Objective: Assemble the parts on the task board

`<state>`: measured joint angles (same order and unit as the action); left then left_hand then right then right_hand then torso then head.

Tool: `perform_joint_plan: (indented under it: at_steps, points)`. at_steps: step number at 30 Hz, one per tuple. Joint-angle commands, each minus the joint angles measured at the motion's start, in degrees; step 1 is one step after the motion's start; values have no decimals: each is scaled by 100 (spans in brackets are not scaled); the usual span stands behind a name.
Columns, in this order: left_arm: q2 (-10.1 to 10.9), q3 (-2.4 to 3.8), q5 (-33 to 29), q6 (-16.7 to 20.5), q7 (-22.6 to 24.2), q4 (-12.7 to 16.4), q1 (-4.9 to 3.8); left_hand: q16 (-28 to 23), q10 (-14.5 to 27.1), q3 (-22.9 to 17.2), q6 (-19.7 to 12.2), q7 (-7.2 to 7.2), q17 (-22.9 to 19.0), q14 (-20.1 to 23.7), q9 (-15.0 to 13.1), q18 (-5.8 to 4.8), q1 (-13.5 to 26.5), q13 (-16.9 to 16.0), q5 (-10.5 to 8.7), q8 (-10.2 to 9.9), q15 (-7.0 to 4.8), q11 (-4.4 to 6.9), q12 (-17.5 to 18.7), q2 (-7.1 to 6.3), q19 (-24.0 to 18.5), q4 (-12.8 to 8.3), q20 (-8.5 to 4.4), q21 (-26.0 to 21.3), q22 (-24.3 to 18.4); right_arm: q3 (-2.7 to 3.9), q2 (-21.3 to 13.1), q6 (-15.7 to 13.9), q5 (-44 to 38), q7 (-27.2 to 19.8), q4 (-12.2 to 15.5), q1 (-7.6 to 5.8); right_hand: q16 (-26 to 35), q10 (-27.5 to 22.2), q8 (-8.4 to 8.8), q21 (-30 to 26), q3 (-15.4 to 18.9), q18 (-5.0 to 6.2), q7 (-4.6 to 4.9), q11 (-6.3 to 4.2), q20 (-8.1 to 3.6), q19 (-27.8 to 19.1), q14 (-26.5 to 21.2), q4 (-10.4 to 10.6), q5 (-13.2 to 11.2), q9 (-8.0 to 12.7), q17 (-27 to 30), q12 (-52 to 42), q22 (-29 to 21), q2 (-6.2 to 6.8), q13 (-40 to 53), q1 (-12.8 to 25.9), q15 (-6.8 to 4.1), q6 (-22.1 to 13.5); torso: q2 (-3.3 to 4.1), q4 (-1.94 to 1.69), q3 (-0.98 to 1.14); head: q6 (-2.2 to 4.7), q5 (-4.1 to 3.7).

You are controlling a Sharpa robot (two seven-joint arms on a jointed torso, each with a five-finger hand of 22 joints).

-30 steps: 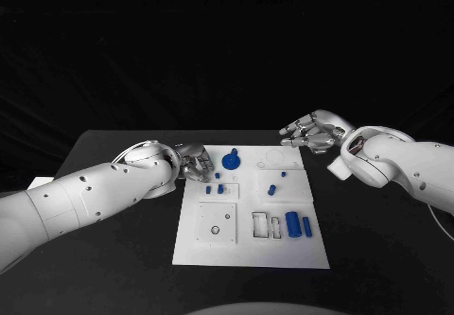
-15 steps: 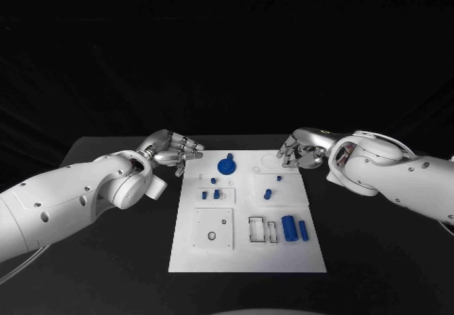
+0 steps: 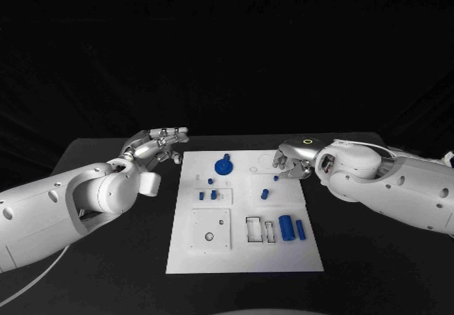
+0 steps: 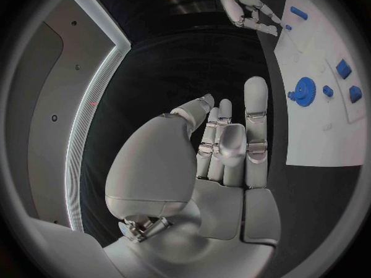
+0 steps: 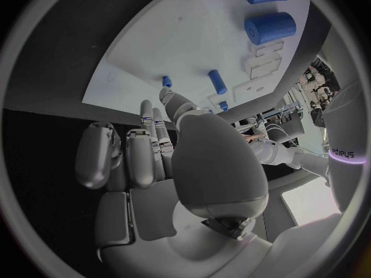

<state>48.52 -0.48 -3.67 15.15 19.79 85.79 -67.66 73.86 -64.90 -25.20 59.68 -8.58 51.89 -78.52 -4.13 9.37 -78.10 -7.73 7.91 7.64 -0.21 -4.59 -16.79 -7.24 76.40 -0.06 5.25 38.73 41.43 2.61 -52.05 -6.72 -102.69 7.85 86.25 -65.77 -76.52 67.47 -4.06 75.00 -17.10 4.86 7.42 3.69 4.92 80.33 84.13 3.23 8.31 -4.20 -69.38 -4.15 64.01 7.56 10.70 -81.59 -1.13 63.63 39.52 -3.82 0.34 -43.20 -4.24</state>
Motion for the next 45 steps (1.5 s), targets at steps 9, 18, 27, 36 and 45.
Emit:
perform_joint_plan:
  at_steps: [9,18,27,36,45]
  points:
    - [62,0,-510,9,353,149,3,-23,47,28,0,-39,-27,44,11,78,69,-14,8,28,-5,1,-47,9,-69,6,1,-60,-33,-6,160,347,-453,59,-53,154,2,-9,27,-33,-199,33,-31,-13,1,27,241,-16,-6,2,16,40,-6,48,-174,-4,0,47,3,-11,11,-37,14]
    - [79,0,-514,18,348,159,3,-28,55,30,-3,-40,-37,50,12,80,65,-17,10,28,-4,2,-58,8,-76,1,2,-73,-44,-8,228,427,-454,22,-93,198,-14,87,17,-23,-445,28,-36,-17,0,41,247,-46,-146,-8,9,27,13,8,-344,-4,-3,118,1,4,17,-51,39]
    - [89,0,-514,25,324,163,3,-30,63,29,-5,-41,-44,54,13,82,59,-19,11,28,-4,1,-67,8,-81,-4,3,-86,-54,-9,254,606,-501,53,-113,222,-58,341,-38,9,-752,20,-55,-45,-8,66,258,-115,-350,-52,-34,-16,62,-105,-440,-27,-16,329,6,2,17,-67,34]
    - [95,0,-514,40,304,162,3,-33,82,25,-12,-44,-53,59,15,83,43,-23,15,28,-3,-1,-85,12,-85,-17,4,-94,-59,-9,277,591,-710,135,-94,240,-123,567,-70,61,-1110,6,-68,-82,-48,96,269,-286,-547,-112,-108,1,140,-300,-488,-110,-50,503,2,1,16,-92,19]
    - [94,-1,-514,59,276,155,4,-43,118,16,-24,-49,-81,71,19,89,20,-28,19,27,-1,-6,-109,13,-95,-39,5,-130,-89,-8,265,219,-756,210,-10,248,-136,591,-58,74,-1174,2,-63,-74,-50,103,268,-294,-551,-126,-119,29,158,-284,-516,-26,-49,513,-3,2,15,-86,14]
